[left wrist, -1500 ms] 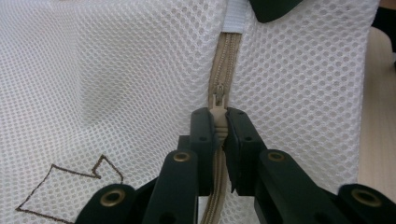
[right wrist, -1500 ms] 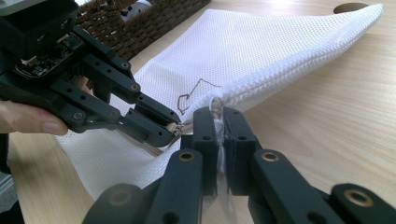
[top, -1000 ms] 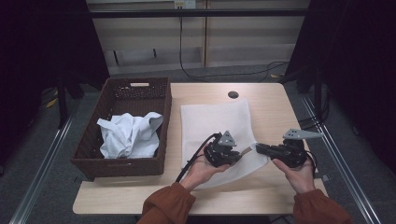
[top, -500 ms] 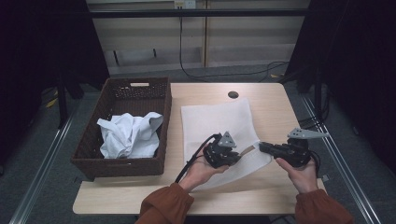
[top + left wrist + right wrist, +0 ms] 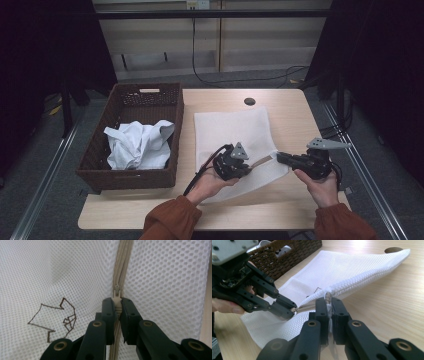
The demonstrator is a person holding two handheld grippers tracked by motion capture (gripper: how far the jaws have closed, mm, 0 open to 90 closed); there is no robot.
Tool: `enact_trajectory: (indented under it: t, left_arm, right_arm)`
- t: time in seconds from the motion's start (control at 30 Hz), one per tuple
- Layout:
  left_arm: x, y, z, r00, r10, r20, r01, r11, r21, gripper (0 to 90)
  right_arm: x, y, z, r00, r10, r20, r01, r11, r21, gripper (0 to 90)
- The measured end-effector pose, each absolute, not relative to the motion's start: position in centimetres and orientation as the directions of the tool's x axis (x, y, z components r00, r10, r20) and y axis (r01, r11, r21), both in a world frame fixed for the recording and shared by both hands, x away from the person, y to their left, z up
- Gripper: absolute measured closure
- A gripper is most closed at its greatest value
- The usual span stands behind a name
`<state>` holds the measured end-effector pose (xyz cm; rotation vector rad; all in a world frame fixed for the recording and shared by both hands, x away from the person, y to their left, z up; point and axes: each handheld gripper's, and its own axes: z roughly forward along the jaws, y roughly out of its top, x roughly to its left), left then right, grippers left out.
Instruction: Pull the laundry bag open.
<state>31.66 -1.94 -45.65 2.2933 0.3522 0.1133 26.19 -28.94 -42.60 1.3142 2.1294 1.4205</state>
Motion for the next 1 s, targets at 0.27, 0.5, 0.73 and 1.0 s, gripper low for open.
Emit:
enact_trajectory:
  t: [0.27, 0.5, 0.73, 1.0]
  left_arm:
    - [31.5, -1.7, -45.7, 0.959, 0.282, -0.029, 0.211, -0.640, 0.739, 82.2]
    - [31.5, -1.2, -45.7, 0.955, 0.291, -0.051, 0.233, -0.635, 0.736, 82.2]
    - [31.4, -1.1, -45.4, 0.959, 0.281, -0.028, 0.211, -0.646, 0.734, 82.2]
    - [31.0, -1.1, -44.8, 0.962, 0.274, -0.020, 0.200, -0.649, 0.734, 82.2]
  right_arm:
    - [25.9, -29.2, -42.5, -0.553, 0.795, 0.251, 0.534, 0.107, 0.839, 85.4]
    - [25.9, -29.4, -42.2, -0.550, 0.797, 0.249, 0.526, 0.099, 0.845, 85.4]
    - [25.7, -29.4, -41.9, -0.545, 0.805, 0.236, 0.515, 0.099, 0.852, 85.4]
    - [25.6, -29.6, -41.7, -0.542, 0.805, 0.242, 0.511, 0.087, 0.855, 85.4]
